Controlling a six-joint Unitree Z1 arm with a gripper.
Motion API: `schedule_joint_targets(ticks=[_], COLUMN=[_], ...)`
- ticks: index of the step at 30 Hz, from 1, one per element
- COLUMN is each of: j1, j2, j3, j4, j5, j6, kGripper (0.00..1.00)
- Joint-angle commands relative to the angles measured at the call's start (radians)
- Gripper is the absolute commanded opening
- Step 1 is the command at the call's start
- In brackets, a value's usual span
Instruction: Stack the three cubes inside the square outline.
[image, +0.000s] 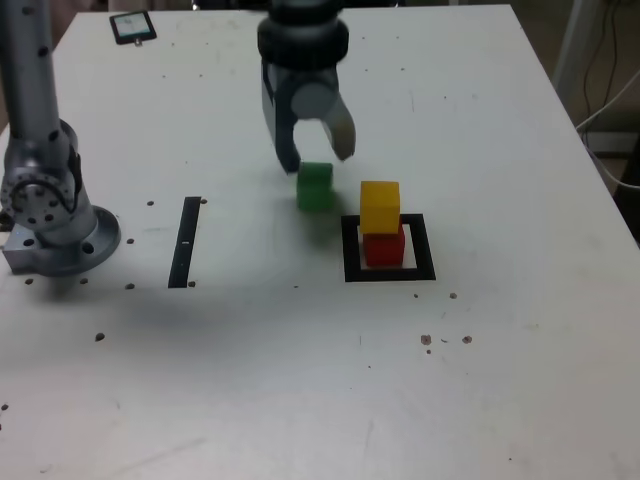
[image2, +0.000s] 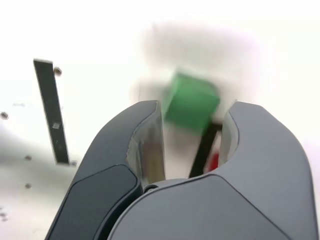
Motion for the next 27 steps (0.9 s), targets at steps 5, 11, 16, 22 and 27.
schedule_joint_targets(ticks=[5,11,16,22,27], j1=[-0.077,-0.101,-0.097,-0.087,-0.071], j2=[-0.055,-0.078,-0.077,-0.05,-0.017], j3=[-0.1,-0.103,-0.032,0.022,0.045], j4=[0.092,0.116,0.096,0.034,-0.028], j5=[0.005,0.029,0.049,0.059,0.078], j6=[-0.029,-0.054,-0.057,-0.079,-0.077], kGripper=[0.19,0.43,0.94,0.99,1.0])
